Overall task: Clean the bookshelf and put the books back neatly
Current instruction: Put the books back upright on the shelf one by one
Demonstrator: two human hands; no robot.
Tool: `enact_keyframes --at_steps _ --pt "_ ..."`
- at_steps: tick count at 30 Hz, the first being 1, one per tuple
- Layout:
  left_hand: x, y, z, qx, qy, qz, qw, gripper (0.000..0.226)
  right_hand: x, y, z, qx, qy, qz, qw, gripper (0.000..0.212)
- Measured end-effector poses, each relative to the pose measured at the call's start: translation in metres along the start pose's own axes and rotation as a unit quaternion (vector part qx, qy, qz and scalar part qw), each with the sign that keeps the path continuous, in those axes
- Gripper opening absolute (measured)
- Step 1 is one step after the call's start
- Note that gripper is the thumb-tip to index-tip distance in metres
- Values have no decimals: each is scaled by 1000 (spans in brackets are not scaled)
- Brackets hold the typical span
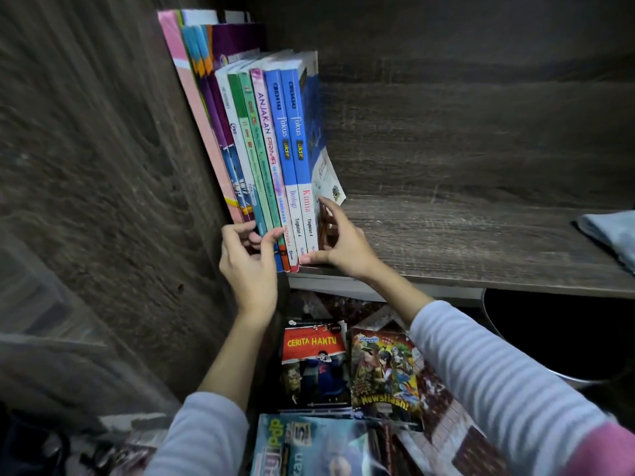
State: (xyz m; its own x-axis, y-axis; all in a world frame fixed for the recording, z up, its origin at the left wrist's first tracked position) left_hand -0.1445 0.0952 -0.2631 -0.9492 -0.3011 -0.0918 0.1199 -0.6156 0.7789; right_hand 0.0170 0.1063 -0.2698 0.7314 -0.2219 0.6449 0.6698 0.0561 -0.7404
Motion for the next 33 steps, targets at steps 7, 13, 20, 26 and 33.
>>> enact_keyframes --at_steps 7,13,20,26,33 --pt "2 -9 4 7 10 12 1000 28 2 -1 5 5 -9 -7 1000 116" --pt "-1 -12 0 32 22 23 999 28 -1 -7 -11 4 20 -25 999 106" --pt "14 -18 -59 76 28 66 995 35 -23 9 -84 42 248 -46 967 54" --pt "48 -61 -137 166 -160 213 949 18 -64 76 -157 -65 251 -104 960 40" --pt "50 -106 -214 107 -582 305 746 34 -117 165 -227 -361 17 -110 926 63"
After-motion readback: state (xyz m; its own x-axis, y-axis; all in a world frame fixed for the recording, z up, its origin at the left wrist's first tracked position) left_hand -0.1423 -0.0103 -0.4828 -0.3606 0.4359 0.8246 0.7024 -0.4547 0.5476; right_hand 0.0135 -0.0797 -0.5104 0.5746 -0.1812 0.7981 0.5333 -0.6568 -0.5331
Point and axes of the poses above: each hand's wrist, its own z-axis towards the middle knuckle, its own x-axis out of the back of the hand, y = z × x, the point moved 1 cm from there along z, towards the middle knuckle, and after that the axes turned 11 degrees about -z, right-handed, at the moved point
